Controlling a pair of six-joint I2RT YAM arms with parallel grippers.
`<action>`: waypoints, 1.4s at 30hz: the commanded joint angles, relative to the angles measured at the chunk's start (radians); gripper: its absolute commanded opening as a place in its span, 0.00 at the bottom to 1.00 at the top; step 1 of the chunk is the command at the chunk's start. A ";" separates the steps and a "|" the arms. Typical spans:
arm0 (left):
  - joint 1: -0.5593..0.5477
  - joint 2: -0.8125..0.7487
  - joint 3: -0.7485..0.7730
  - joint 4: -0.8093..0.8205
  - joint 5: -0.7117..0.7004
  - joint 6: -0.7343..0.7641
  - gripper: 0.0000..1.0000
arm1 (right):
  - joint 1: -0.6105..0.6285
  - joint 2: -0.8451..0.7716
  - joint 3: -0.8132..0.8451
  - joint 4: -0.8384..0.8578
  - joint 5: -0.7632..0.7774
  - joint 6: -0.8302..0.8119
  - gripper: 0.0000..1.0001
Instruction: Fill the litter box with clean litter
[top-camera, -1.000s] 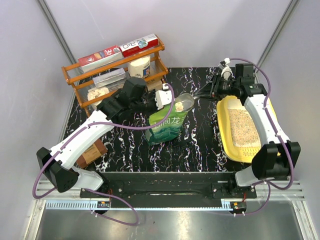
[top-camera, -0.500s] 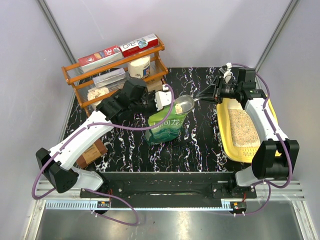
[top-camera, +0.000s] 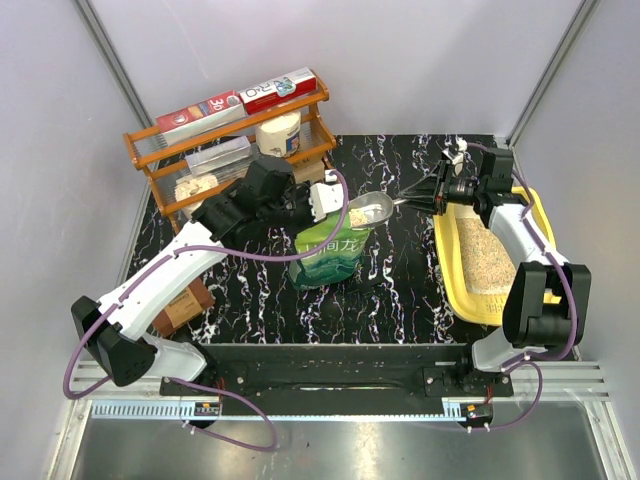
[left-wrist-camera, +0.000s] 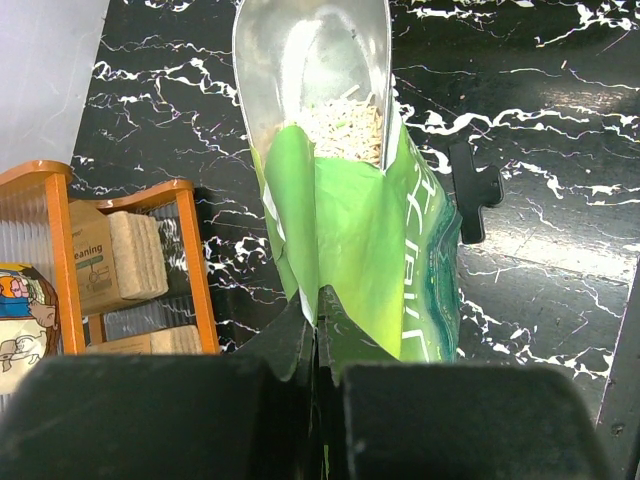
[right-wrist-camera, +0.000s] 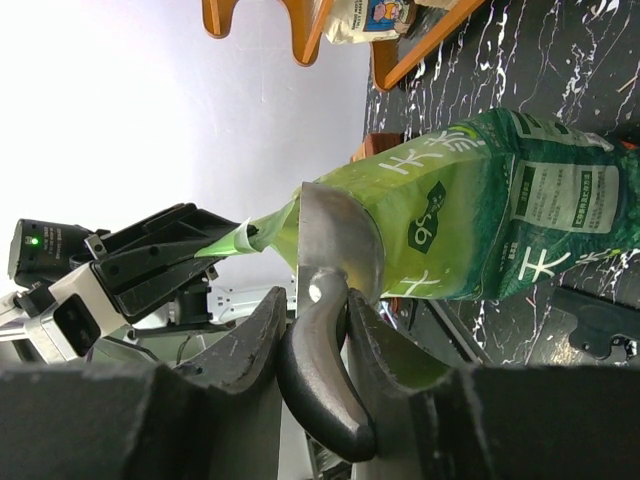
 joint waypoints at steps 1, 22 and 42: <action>0.005 -0.052 0.054 0.055 -0.011 0.018 0.00 | -0.002 -0.020 0.058 -0.058 -0.050 -0.088 0.00; 0.005 -0.074 0.038 0.048 -0.025 0.036 0.00 | -0.092 -0.082 0.120 -0.244 -0.102 -0.185 0.00; 0.005 -0.056 0.051 0.045 -0.031 0.038 0.00 | -0.163 -0.060 0.109 -0.201 -0.222 -0.142 0.00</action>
